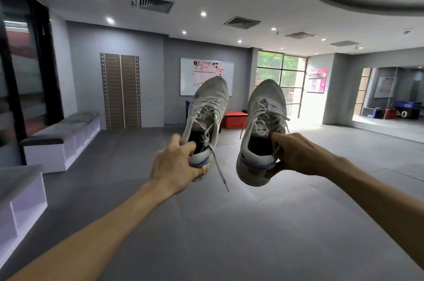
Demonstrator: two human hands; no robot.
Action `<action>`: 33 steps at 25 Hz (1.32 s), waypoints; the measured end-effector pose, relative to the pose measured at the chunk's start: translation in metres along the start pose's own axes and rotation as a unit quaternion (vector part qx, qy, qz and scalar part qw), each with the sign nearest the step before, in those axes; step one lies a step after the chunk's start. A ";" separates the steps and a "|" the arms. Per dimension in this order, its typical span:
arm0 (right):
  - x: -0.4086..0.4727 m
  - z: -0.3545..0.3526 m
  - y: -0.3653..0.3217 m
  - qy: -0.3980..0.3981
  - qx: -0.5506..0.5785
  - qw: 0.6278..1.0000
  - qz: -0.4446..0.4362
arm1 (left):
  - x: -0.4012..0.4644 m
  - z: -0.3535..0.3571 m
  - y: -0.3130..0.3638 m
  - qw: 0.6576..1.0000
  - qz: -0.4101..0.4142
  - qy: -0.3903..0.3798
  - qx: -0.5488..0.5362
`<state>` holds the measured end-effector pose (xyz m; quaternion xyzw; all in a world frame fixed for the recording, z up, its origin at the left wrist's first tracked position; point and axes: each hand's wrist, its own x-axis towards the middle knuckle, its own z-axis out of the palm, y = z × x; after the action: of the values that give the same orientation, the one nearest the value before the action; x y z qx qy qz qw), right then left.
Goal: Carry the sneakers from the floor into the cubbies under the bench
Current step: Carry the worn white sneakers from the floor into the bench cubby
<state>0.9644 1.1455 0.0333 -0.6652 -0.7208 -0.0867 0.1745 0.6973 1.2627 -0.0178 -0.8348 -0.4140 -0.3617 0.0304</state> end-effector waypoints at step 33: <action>0.943 0.386 0.028 -0.039 0.151 0.884 -0.440 | 0.469 0.239 -0.536 0.894 -0.326 0.137 0.273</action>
<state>0.8881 2.1619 0.0194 -0.2479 -0.9501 -0.0191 0.1887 0.6386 2.0116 -0.0320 -0.5537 -0.7373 -0.3349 0.1943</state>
